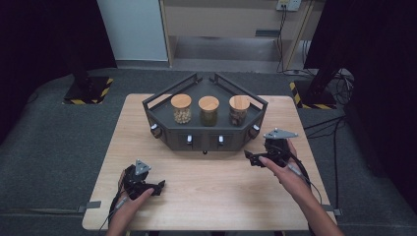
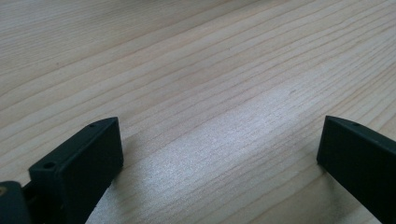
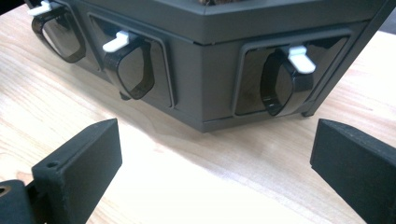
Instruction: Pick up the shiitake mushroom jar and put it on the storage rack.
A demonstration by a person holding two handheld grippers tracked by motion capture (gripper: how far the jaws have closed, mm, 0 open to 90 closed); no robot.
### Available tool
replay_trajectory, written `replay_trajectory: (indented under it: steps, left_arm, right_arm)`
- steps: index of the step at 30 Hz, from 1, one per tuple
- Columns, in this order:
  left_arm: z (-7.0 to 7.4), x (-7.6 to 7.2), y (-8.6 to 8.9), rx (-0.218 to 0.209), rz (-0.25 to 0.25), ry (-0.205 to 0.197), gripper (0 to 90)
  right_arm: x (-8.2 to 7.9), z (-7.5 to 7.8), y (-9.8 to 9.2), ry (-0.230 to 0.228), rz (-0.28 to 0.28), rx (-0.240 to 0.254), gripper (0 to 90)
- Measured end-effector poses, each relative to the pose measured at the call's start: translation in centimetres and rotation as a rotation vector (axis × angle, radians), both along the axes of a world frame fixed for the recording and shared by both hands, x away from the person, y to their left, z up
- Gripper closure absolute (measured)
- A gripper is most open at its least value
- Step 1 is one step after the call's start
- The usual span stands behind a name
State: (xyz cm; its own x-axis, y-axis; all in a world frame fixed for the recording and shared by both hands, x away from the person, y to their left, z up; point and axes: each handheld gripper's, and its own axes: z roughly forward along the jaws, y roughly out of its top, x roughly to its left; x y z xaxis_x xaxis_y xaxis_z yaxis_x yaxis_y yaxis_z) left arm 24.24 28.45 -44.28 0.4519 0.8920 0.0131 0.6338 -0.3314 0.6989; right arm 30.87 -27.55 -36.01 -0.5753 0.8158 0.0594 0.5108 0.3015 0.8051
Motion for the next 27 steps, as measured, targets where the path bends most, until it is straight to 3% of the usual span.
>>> replay_trajectory:
  steps: [27]
  left_arm:
    - [0.0, 0.0, 0.0, -0.001, 0.001, 0.0, 0.0]
  right_arm:
    - [-2.1, -3.4, 0.0, 0.069, 0.031, 0.0, 2.4]
